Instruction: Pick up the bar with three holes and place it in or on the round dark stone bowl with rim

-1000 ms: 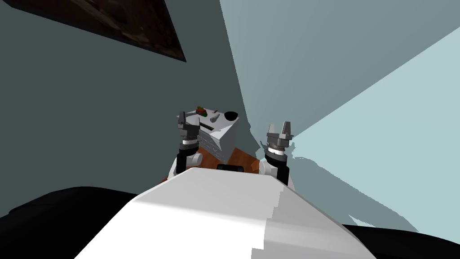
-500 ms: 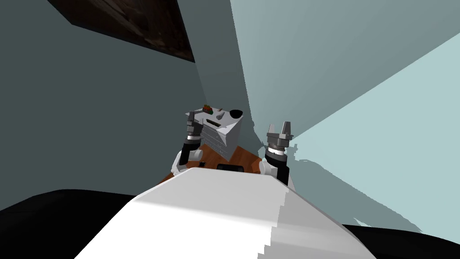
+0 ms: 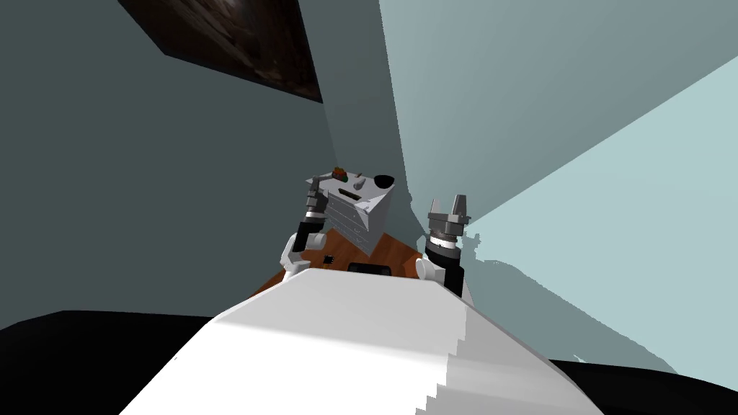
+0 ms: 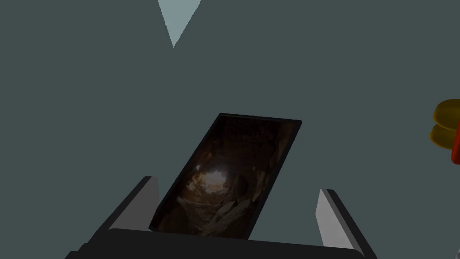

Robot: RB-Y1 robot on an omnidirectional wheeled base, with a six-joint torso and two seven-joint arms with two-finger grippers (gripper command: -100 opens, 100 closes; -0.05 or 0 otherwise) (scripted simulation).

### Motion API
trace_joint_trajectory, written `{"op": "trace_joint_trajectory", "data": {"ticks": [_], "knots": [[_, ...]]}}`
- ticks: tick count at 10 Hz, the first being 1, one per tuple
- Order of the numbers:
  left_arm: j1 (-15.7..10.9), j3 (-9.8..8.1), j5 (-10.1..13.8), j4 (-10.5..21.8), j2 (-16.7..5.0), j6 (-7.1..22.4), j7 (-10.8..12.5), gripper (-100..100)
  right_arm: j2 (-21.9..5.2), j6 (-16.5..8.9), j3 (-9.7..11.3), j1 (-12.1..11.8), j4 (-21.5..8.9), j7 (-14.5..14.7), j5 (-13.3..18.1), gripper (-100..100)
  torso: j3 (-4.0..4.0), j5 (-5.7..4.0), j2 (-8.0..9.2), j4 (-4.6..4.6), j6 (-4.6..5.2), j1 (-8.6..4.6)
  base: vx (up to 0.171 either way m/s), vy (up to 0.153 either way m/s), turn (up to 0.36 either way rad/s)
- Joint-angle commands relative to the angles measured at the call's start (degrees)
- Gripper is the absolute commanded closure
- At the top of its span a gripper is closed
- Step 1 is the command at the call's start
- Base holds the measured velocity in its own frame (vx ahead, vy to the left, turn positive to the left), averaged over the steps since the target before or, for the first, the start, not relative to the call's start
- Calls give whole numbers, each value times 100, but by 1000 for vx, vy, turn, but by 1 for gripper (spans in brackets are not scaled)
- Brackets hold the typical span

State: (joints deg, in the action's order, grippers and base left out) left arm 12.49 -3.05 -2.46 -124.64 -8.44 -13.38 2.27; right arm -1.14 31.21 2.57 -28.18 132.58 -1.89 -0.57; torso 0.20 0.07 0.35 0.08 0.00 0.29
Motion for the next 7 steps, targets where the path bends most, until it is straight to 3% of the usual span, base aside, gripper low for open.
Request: {"op": "trace_joint_trajectory", "data": {"ticks": [1,2,3,4,7], "knots": [[-114,-7,-9,121,-4,161,-62,-100,0,0,0,0,0,0,0,0,0,0,0,0,0,0,-87,69,33],[-359,-73,6,384,-53,383,-141,-100,0,0,0,0,0,0,0,0,0,0,-2,1,1,-4,-83,81,63],[-391,-73,6,387,-53,449,-141,-100,0,0,0,0,0,0,0,0,-1,0,-5,0,0,0,15,21,56],[-650,-140,23,671,-99,650,-220,-100,0,0,0,-1,0,0,0,0,-15,-3,-28,-5,1,-19,12,28,78],[-685,-140,23,675,-99,756,-220,-100,1,0,1,-1,0,0,0,0,-20,-6,-35,-7,1,-28,3,8,24]]}}
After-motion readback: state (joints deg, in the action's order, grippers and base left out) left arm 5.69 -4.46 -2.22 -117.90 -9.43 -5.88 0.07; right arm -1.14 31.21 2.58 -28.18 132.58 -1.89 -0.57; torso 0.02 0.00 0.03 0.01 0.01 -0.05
